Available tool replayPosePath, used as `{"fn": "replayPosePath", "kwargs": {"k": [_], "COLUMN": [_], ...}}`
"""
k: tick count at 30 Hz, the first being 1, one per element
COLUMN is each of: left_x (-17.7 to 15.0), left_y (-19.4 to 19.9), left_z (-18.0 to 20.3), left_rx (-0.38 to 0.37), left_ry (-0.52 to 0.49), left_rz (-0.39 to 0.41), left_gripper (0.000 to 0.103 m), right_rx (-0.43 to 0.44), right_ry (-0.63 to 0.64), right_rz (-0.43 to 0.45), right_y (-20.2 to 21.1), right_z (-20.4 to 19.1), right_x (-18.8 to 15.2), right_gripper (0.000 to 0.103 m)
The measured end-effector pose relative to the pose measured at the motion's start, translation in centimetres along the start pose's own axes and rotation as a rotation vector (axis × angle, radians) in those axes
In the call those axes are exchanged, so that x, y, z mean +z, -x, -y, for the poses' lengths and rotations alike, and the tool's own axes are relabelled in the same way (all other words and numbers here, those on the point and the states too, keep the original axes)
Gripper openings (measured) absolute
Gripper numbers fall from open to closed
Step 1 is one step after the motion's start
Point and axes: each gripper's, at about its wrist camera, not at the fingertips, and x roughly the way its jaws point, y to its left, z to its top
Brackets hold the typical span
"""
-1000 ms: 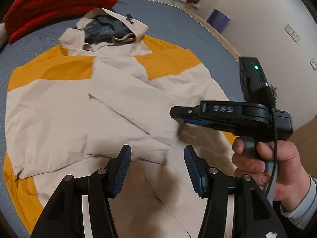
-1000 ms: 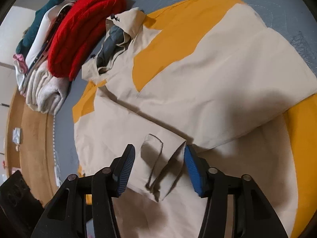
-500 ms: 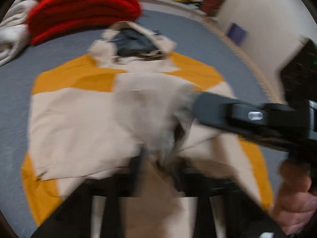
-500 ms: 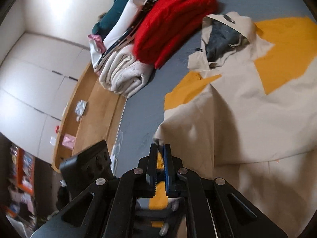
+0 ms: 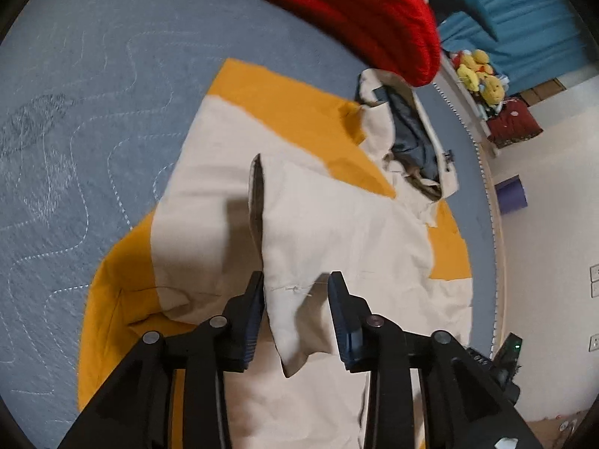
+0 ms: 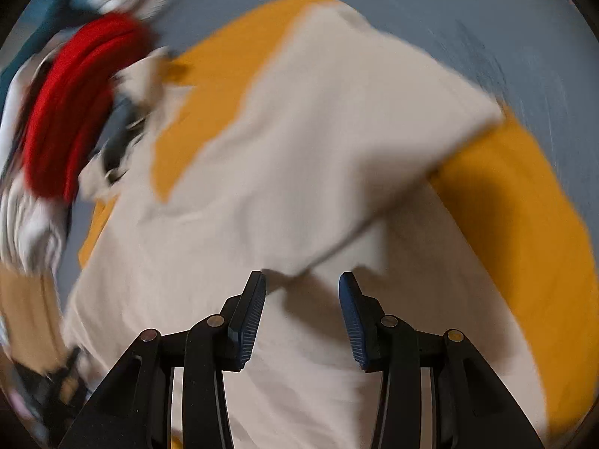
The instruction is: Fold large clothes
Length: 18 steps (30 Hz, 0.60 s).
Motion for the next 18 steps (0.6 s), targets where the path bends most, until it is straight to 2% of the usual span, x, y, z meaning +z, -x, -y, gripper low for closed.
{"fn": "replayPosePath", "kwargs": {"k": [2,4,5,7,8,9,12,13,16,18], "left_x": [-0.2,-0.2,-0.2,0.2,0.5,0.6,0.9,1.0,1.2,1.0], "left_y": [-0.2,-0.1,0.1,0.9,1.4,1.9,2.4,2.2,0.7,1.4], "left_z": [-0.5,-0.8,-0.8,-0.5,-0.3,-0.3,-0.2,-0.4,-1.6,-1.3], "left_rx": [0.023,0.042,0.046,0.054,0.063,0.072,0.154,0.18,0.205,0.272], "left_ry": [0.002,0.003,-0.003,-0.021,-0.031,-0.042,-0.066,-0.073,-0.048,-0.081], "left_rz": [0.004,0.015,0.028,0.067,0.09,0.112,0.165,0.16,0.079,0.128], "left_gripper": [0.027,0.013,0.011,0.008,0.008,0.007,0.005,0.005,0.005,0.005], "right_rx": [0.015,0.025,0.033,0.056,0.059,0.055,0.037,0.024,-0.104,-0.179], "right_ry": [-0.022,-0.033,-0.03,-0.019,-0.013,-0.008,-0.006,-0.001,0.046,0.078], "right_rz": [0.005,0.028,0.033,0.04,0.045,0.06,0.103,0.108,0.118,0.163], "right_y": [-0.1,0.3,0.5,0.5,0.4,0.7,1.7,2.1,2.0,2.6], "right_z": [0.4,0.7,0.8,0.9,1.0,1.1,0.8,1.2,0.8,0.4], "right_x": [0.4,0.8,1.0,1.7,1.9,2.0,1.7,1.8,1.3,0.8], "right_gripper": [0.043,0.043,0.042,0.022,0.008,0.005,0.003,0.003,0.003,0.008]}}
